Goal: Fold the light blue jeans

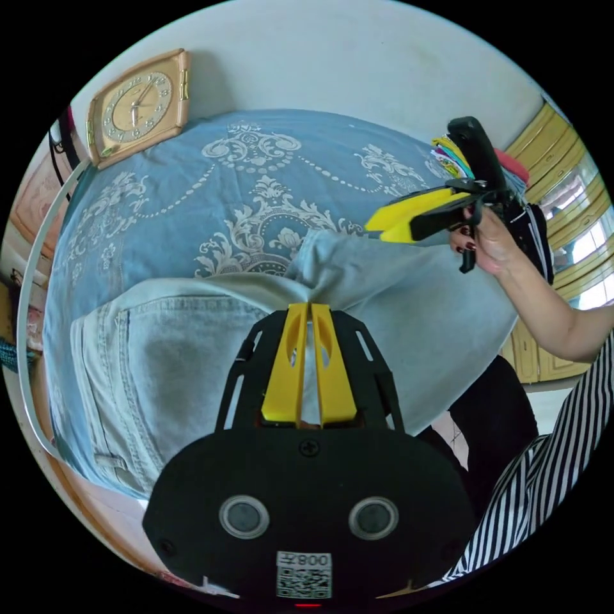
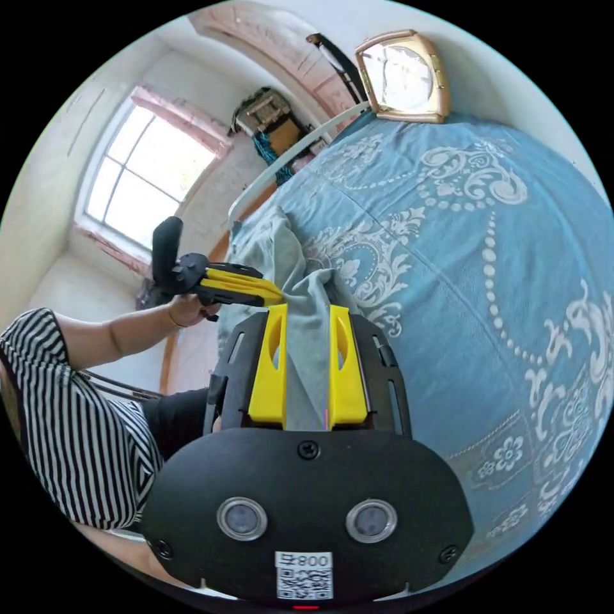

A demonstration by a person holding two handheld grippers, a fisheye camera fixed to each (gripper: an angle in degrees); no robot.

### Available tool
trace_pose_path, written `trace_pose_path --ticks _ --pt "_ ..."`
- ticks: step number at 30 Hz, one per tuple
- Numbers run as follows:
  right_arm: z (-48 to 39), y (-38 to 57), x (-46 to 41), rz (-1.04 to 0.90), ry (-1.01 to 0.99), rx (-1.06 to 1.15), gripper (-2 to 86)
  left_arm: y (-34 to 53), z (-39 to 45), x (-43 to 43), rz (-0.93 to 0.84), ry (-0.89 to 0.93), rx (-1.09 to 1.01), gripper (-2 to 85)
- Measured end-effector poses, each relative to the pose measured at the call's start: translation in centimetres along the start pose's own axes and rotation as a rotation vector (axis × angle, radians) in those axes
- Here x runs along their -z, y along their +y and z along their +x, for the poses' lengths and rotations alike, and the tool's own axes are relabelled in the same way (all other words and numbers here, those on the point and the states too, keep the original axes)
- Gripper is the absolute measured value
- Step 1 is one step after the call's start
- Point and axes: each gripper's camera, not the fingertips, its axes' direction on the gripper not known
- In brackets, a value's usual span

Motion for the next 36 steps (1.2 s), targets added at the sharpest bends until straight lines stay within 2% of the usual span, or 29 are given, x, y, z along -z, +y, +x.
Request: trace_pose_path --ticks 5,11,14,16,18,20,22,27,33,36 --pt "0.9 -4.9 -5.5 -0.130 0.050 -0.032 4.0 1.2 -4.2 0.7 0.015 0.050 -0.007 2.7" --pt "0.8 -7.9 -6.3 0.018 0.045 -0.062 0.8 0.2 -8.4 3.3 0.111 0.120 -0.037 8.7" --pt "-0.4 -9.4 -6.6 0.051 0.078 -0.027 0.5 -2.2 -10.6 2.4 0.070 0.152 -0.069 9.8" --pt "-1.5 -10.4 -6.5 0.101 0.123 -0.009 0.4 -3.5 -11.4 1.2 0.000 0.173 -0.105 8.7" --pt "-2.0 -11.2 -6.6 0.125 0.196 -0.003 0.4 -4.2 -11.8 1.2 0.016 0.234 -0.156 5.9" --pt "-1.8 -12.0 -7.0 0.158 0.230 -0.016 0.4 -4.9 -12.3 2.2 0.057 0.180 -0.201 3.5" --pt "-0.3 -13.3 -8.1 0.175 0.221 -0.065 0.4 -5.4 -12.7 2.2 0.071 0.145 -0.215 2.2" --pt "2.6 -14.7 -10.9 0.091 0.207 -0.159 0.5 -6.0 -14.7 -1.3 -0.050 0.092 -0.226 2.1" --pt "3.6 -12.3 -10.0 0.171 0.138 -0.213 2.1 -5.4 -18.3 -0.9 -0.011 0.221 -0.126 9.0" --pt "2.9 -11.2 -10.7 0.178 0.098 -0.206 3.3 -6.0 -19.3 -2.6 -0.117 0.267 -0.134 9.7"
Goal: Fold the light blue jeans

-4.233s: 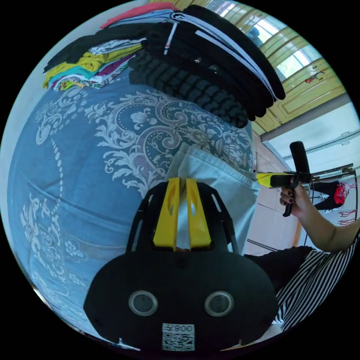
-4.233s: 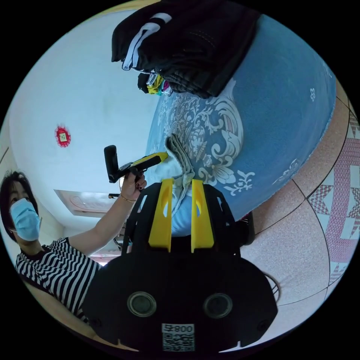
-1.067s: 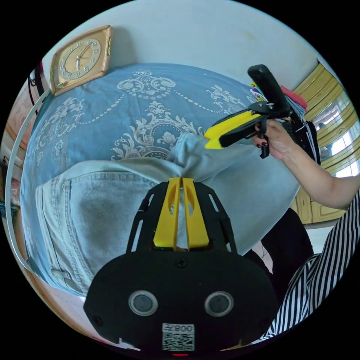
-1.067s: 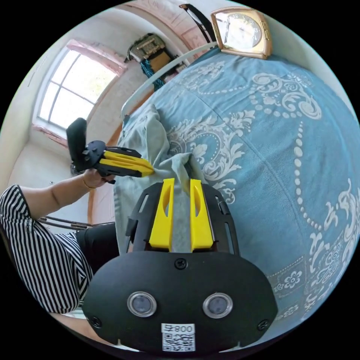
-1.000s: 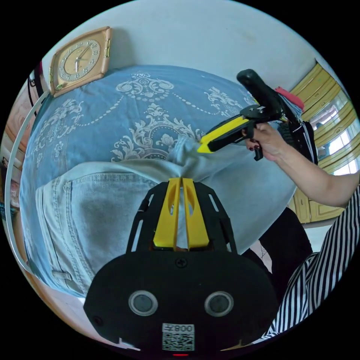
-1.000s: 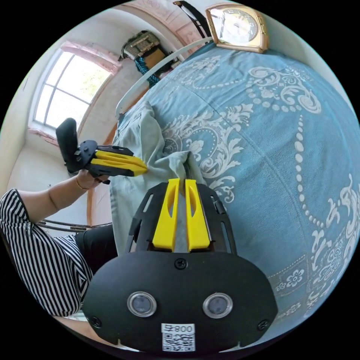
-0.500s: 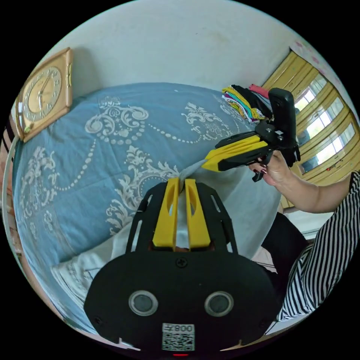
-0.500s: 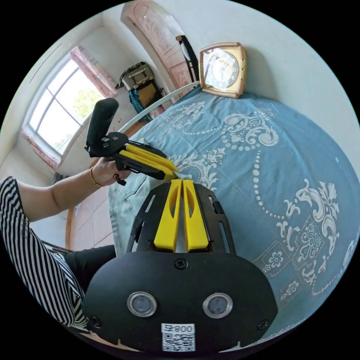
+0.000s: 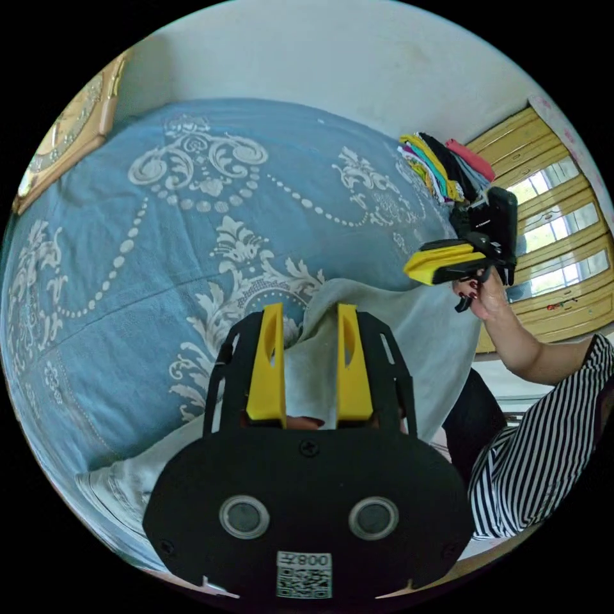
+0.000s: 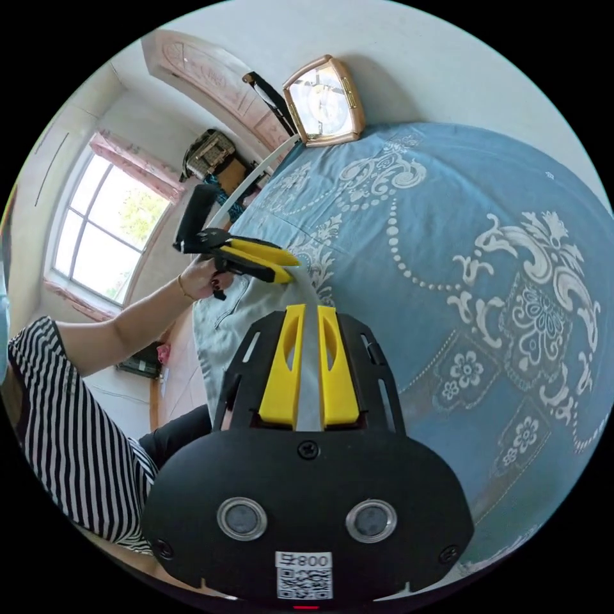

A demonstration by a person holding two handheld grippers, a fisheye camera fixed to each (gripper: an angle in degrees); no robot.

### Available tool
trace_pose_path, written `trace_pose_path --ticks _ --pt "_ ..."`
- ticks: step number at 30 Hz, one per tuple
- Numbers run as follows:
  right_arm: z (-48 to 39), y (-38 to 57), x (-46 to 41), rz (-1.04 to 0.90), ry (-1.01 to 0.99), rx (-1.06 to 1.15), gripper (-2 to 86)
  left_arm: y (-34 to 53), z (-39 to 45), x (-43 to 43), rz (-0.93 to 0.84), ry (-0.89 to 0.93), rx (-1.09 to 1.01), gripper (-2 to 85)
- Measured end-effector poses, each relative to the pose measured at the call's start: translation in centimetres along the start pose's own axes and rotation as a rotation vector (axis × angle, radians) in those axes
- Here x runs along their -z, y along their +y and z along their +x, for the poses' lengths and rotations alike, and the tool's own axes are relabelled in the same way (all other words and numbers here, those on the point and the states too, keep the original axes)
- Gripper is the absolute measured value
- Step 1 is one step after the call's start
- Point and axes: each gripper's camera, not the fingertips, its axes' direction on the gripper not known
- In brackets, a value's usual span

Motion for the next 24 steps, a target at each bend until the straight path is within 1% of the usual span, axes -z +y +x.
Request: trace_pose_path --ticks 1,5,6,10,12,15,17,18,20,22,24 --pt "-0.9 0.5 -0.5 -0.019 -0.008 0.023 3.8 0.0 -0.4 -0.4 -0.032 0.021 -0.003 8.4" --pt "-4.4 2.1 -3.3 -0.117 0.013 0.125 6.0 1.5 -0.7 0.1 0.028 -0.010 0.009 6.3" --pt "-5.4 2.8 -4.5 -0.180 0.006 0.146 6.6 1.7 -0.9 0.1 0.034 -0.008 0.016 6.2" --pt "-9.5 5.4 -8.3 -0.319 -0.104 0.226 7.9 2.8 -1.9 0.2 0.053 0.029 0.075 6.4" --pt "-11.6 6.3 -9.7 -0.360 -0.094 0.284 8.3 3.2 -1.7 0.3 0.050 0.011 0.072 6.6" --pt "-14.0 7.2 -11.4 -0.390 -0.060 0.351 8.8 4.2 -1.1 1.2 0.051 -0.052 0.059 7.0" --pt "-14.7 7.6 -12.2 -0.403 -0.011 0.366 8.6 6.5 0.1 3.3 0.107 -0.076 0.024 7.3" --pt "-14.9 7.8 -12.6 -0.406 0.020 0.369 8.1 7.3 0.5 3.9 0.121 -0.071 0.006 7.4" --pt "-15.1 8.1 -13.0 -0.396 0.041 0.368 7.3 11.5 2.7 5.5 0.141 0.015 -0.094 7.8" --pt "-15.3 8.2 -13.5 -0.383 0.083 0.366 6.0 14.9 4.3 5.3 0.084 0.066 -0.146 8.2" --pt "-15.5 8.3 -13.8 -0.377 0.112 0.364 5.2 18.0 5.7 4.4 -0.014 0.038 -0.166 8.4"
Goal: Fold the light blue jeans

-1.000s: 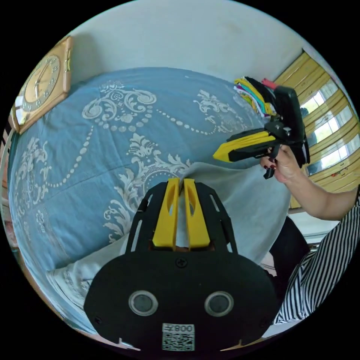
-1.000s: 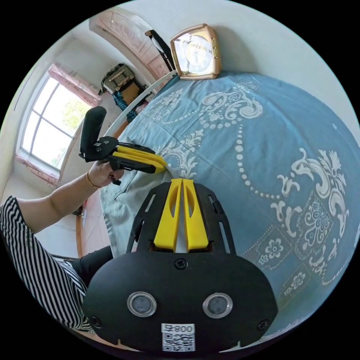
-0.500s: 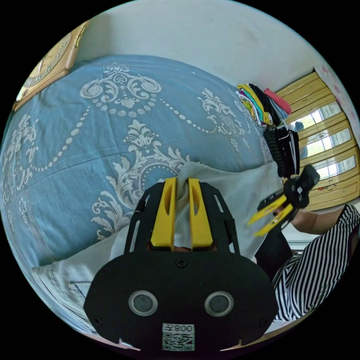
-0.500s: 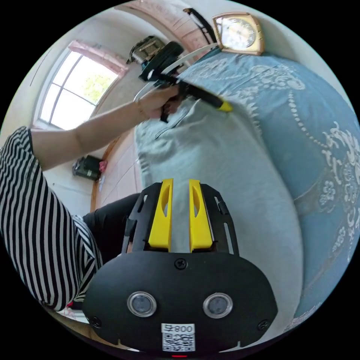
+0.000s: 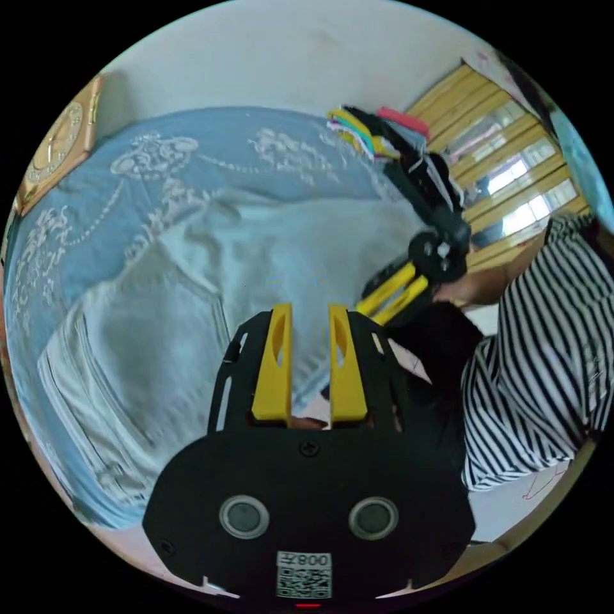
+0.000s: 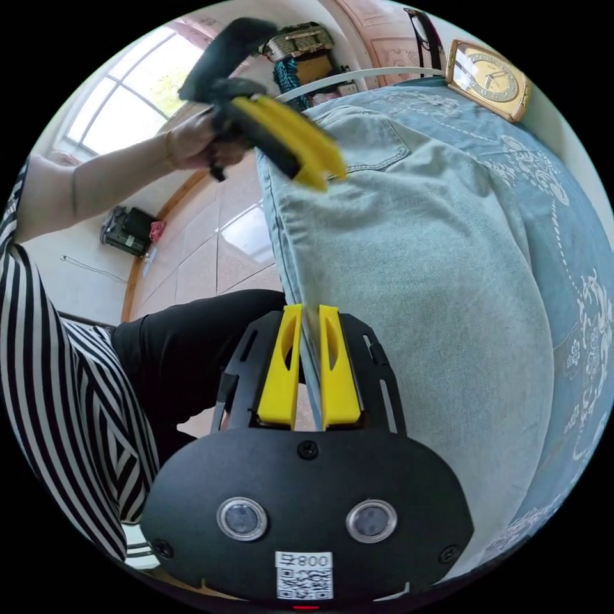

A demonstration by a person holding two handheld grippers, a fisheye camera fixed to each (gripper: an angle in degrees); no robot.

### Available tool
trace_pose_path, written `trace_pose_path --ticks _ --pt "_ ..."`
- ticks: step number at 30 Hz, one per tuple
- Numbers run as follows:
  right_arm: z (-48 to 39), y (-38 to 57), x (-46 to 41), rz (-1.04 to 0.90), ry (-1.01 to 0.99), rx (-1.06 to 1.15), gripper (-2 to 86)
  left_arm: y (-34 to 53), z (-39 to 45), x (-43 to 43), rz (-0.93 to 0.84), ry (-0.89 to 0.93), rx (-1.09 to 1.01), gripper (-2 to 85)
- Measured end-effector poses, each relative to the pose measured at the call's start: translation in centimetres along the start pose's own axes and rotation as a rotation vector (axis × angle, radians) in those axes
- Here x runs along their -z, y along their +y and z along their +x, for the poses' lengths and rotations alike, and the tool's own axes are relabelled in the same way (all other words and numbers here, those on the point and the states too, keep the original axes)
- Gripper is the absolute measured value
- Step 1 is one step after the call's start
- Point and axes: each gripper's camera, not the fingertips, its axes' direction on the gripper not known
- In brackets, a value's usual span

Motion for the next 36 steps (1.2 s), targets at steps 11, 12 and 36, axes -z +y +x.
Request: trace_pose_path --ticks 11,12,36 --pt "-0.6 0.1 -0.1 0.004 0.050 0.014 1.4 6.0 1.9 -1.1 -0.193 -0.152 -0.021 1.1" --pt "-0.7 0.3 0.6 0.023 0.047 0.019 1.3 6.3 2.0 -0.6 -0.185 -0.153 -0.020 0.9" --pt "12.6 5.6 8.0 0.307 -0.239 -0.232 6.6 23.9 -16.7 15.9 0.259 -0.298 0.644 10.7"
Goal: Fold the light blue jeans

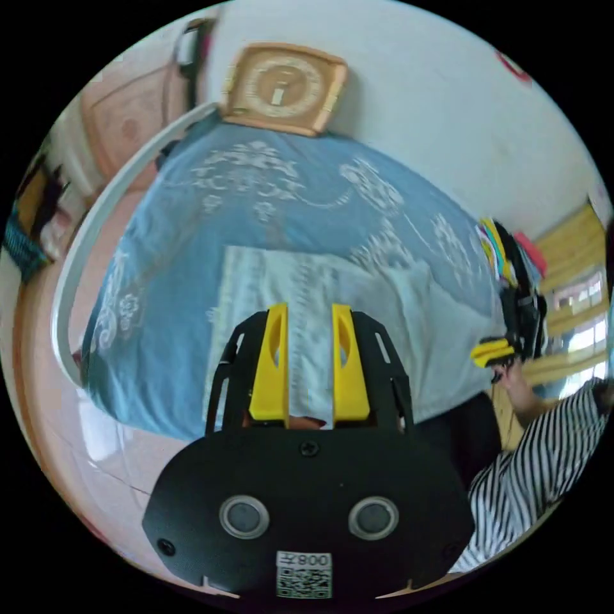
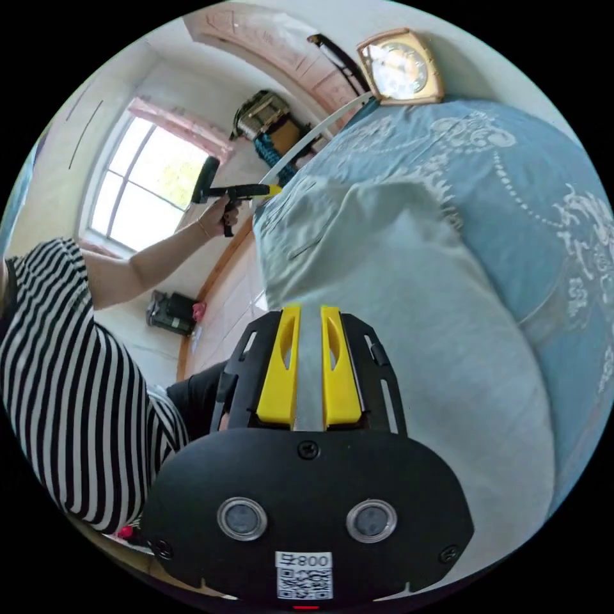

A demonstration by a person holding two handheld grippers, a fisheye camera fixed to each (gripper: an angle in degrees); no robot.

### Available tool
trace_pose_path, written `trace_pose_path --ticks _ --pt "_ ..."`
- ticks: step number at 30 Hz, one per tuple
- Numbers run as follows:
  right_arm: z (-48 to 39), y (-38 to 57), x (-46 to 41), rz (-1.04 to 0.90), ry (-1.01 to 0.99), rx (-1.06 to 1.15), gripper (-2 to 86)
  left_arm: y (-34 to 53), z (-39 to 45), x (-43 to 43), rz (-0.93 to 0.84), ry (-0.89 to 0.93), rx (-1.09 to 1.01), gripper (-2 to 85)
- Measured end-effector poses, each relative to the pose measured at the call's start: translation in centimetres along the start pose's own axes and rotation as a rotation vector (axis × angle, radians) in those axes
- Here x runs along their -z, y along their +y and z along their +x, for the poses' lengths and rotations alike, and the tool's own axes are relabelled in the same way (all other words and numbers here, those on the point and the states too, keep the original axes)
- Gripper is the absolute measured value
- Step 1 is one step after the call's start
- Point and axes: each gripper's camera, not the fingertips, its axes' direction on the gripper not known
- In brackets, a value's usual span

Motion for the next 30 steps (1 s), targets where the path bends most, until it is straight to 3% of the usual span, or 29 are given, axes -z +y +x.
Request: trace_pose_path --ticks 2,5,10,18,22,30 --pt "1.9 -1.4 1.6 0.052 0.053 -0.026 7.0 -0.9 -5.3 0.2 0.072 0.074 0.192 11.5" --pt "5.3 -4.0 3.2 0.106 0.055 -0.087 7.5 -1.4 -9.1 -0.9 0.046 0.069 0.298 11.0" --pt "9.0 -7.1 3.2 0.092 0.032 -0.155 8.1 -0.2 -10.4 -2.4 -0.024 0.146 0.267 5.1" --pt "8.8 -7.0 4.3 0.106 -0.003 -0.130 7.8 5.8 -10.0 4.3 0.224 0.096 0.249 2.9" --pt "9.3 -7.1 4.0 0.027 0.028 -0.163 5.2 6.4 -10.8 0.9 0.133 0.073 0.320 2.9" --pt "8.2 -5.3 7.5 0.075 0.101 -0.166 0.5 6.8 -8.2 0.2 0.162 0.048 0.327 3.3"
